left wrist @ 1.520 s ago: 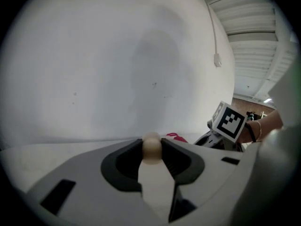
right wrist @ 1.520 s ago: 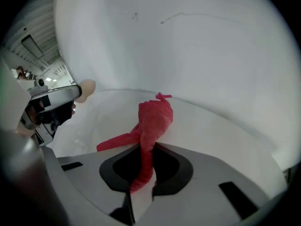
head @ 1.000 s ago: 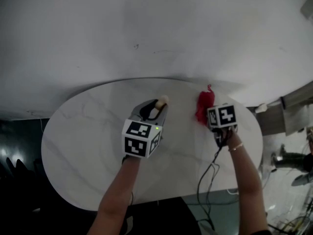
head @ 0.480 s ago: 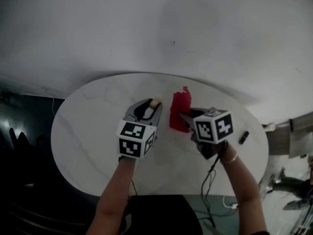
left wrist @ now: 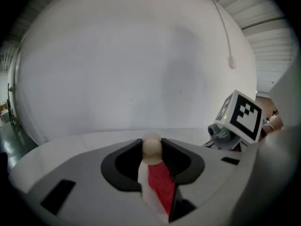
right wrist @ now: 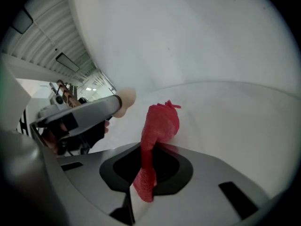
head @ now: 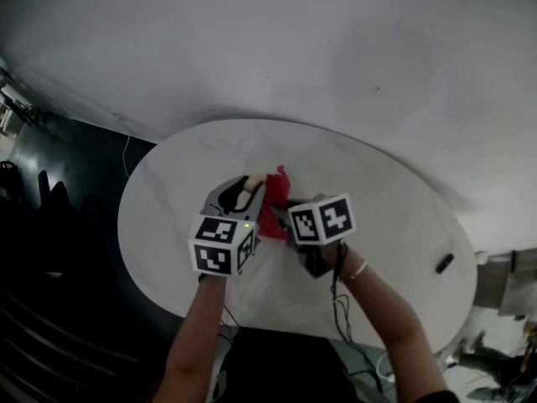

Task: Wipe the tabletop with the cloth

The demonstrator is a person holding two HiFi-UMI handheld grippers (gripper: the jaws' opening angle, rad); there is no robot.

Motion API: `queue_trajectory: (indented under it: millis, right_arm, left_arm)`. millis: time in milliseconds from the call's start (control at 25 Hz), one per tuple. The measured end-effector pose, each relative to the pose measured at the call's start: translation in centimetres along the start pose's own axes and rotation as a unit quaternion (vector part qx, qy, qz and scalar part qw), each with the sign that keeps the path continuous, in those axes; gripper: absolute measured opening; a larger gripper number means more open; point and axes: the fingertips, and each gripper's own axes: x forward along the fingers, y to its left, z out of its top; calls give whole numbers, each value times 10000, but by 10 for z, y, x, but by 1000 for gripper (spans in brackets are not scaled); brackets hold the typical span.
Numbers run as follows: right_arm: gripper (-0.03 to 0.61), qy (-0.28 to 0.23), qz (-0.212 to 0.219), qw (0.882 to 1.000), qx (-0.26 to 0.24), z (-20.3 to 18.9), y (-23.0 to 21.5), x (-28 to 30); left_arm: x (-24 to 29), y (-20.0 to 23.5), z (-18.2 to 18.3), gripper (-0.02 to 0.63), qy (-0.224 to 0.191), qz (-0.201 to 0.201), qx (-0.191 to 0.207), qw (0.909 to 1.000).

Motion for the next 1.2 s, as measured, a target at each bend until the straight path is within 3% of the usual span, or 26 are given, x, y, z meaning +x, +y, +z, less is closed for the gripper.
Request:
queue_trajectory:
  millis: [240,560,920,1200]
  right_arm:
    - [49,230,-766,9968,0,-18,-46,-10]
    - [49,40,-1468,9862,769,-59,-131,-83]
    - [49,-215,-2441,9582,1479,-115,-214,-187]
    - [49,-299,-3353,9296,1502,-145,-243,-252]
  left_arm:
    - [9,-11,-7,126,55,-259,-134,9996]
    - [49,-78,-3,127,173,-1055,92,9942]
    - [73,-155,-4,127,324,-1737,507,9829]
    - [77,-186,-4,127,380,-1918,707,9782]
